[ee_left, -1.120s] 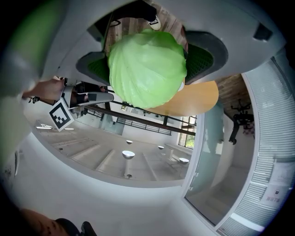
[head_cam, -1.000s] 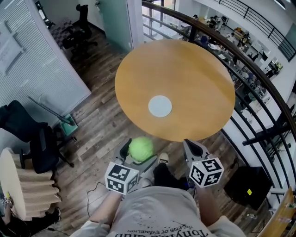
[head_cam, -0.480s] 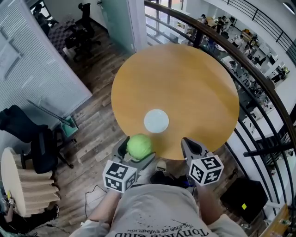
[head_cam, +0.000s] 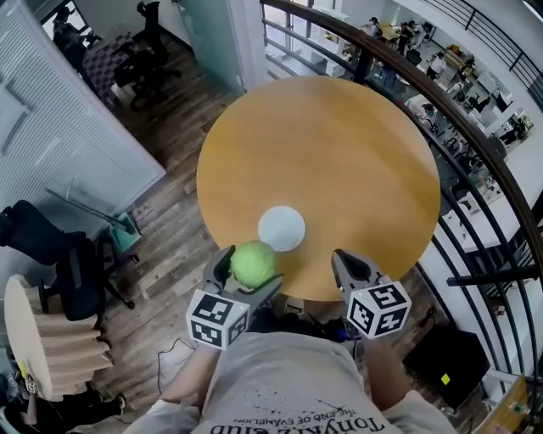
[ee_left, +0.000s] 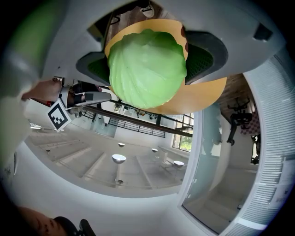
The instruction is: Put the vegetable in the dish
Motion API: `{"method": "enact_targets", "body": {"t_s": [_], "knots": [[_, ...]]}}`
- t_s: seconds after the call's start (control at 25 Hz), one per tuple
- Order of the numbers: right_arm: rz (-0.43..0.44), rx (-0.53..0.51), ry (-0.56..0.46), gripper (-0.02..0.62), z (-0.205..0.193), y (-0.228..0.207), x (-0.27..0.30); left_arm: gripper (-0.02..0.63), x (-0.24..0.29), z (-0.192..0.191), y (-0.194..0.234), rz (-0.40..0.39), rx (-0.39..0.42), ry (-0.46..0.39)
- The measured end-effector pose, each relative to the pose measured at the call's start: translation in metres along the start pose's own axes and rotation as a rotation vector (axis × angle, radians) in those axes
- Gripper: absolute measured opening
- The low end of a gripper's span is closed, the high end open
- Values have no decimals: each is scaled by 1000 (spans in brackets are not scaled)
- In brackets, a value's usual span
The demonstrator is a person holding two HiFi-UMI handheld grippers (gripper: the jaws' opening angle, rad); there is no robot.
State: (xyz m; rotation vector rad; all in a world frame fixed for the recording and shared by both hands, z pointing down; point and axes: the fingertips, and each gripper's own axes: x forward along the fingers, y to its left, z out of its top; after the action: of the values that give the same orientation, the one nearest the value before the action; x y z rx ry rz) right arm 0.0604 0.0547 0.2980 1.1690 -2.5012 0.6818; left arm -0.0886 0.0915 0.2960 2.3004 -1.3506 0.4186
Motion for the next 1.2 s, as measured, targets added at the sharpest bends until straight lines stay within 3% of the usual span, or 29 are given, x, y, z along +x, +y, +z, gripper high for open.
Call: {"method": "enact_targets", "body": {"t_s": [0.72, 1.2], "knots": [[-96, 45, 33, 25, -5, -30, 35, 489, 56, 2, 25, -107, 71, 98], [-107, 17, 68, 25, -9, -42, 67, 489, 105, -20, 44, -110, 88, 155]]}}
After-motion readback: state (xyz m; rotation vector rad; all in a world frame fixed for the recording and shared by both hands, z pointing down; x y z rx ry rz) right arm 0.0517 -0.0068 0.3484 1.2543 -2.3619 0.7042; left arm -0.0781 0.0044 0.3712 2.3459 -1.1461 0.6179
